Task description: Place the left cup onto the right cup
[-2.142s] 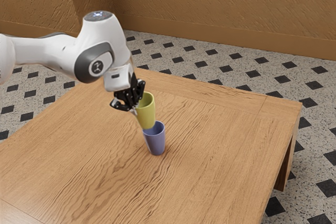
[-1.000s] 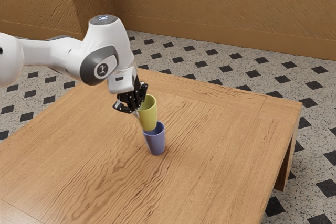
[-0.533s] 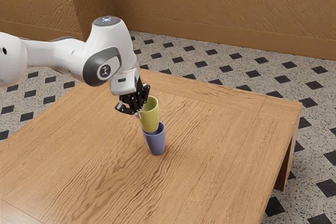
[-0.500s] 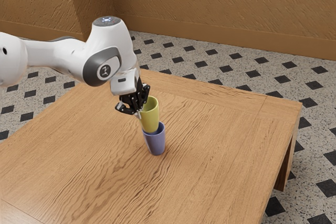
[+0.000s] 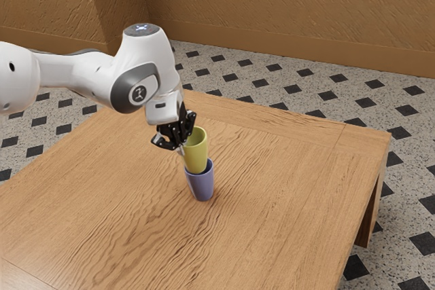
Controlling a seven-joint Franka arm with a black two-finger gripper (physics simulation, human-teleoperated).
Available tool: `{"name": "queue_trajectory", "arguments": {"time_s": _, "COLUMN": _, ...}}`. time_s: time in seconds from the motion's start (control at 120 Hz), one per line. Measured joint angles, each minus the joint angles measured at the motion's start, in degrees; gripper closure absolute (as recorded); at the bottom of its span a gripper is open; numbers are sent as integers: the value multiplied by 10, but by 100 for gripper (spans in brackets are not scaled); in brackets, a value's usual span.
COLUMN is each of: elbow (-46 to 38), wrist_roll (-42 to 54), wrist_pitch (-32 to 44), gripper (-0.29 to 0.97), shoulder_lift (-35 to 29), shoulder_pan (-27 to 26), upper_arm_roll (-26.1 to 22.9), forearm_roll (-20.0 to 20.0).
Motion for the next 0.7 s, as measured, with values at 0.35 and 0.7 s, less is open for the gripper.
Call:
{"name": "queue_trajectory", "arguments": {"time_s": 0.35, "elbow": 3, "wrist_roll": 0, "wrist_pitch": 0, "gripper": 79, "shoulder_lift": 8, "shoulder_pan": -1, "upper_arm_roll": 0, "forearm_roll": 0}}
{"name": "queue_trajectory", "arguments": {"time_s": 0.7, "elbow": 3, "wrist_roll": 0, "wrist_pitch": 0, "gripper": 79, "shoulder_lift": 19, "shoulder_pan": -1, "upper_arm_roll": 0, "forearm_roll": 0}}
